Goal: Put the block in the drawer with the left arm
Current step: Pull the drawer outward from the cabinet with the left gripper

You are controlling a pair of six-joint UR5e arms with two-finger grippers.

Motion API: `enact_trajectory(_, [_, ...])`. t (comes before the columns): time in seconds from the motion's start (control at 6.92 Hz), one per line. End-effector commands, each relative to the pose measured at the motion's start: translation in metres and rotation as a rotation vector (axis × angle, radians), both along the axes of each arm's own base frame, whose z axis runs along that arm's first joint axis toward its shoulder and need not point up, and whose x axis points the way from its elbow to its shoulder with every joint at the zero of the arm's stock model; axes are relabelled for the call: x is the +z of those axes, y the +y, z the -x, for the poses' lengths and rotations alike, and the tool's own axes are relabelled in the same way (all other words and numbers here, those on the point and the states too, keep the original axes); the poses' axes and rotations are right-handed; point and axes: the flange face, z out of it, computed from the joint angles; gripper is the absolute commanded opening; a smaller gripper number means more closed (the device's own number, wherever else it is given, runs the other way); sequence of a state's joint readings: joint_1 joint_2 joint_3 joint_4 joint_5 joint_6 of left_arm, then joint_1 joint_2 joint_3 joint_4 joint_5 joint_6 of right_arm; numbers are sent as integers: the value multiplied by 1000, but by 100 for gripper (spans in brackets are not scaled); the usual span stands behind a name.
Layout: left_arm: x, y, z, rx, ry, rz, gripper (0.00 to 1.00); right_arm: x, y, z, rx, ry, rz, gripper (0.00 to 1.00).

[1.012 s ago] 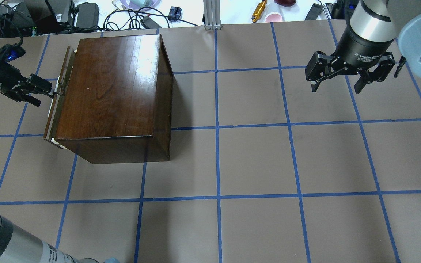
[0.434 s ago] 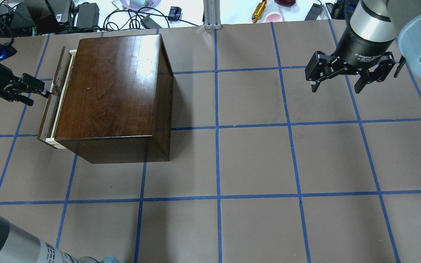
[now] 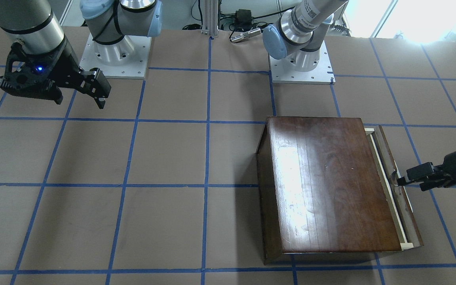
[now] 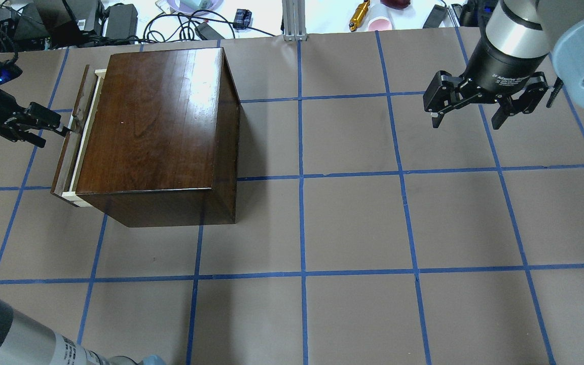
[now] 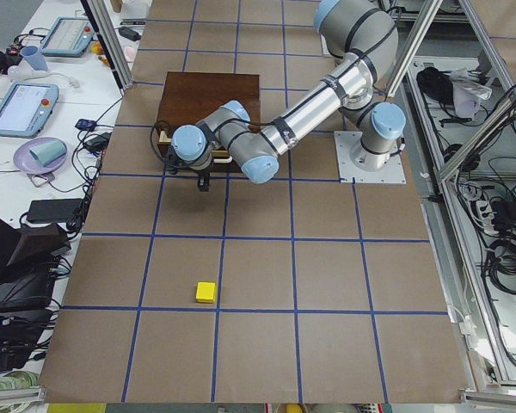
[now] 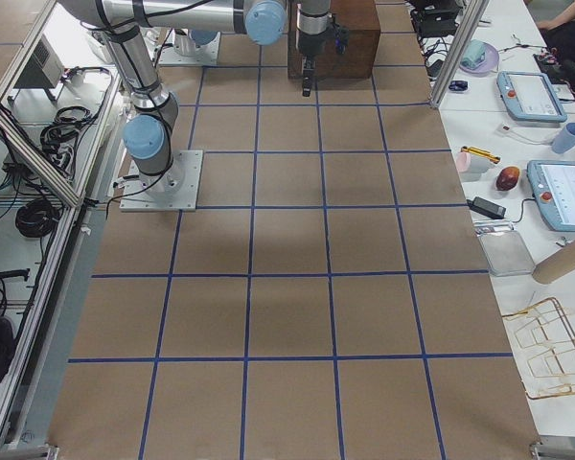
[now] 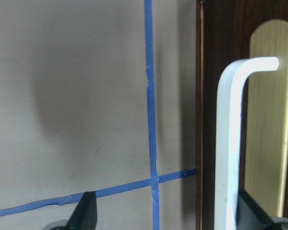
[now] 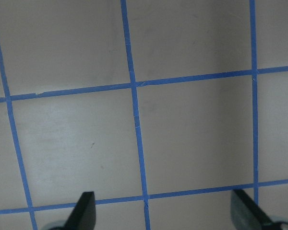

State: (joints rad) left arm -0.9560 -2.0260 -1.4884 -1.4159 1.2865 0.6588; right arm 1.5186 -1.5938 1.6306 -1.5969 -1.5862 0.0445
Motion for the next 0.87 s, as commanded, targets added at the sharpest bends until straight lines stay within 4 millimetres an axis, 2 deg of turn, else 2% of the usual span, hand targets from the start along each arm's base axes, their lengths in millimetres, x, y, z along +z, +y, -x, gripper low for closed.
enact_trajectory(0.0, [0,0,-1,-6,-3,0,100,0,0,0,0,0,0,100])
enact_trajectory(0.72, [-2,1,-6,-44,-43,1,100,0,0,0,0,0,0,100])
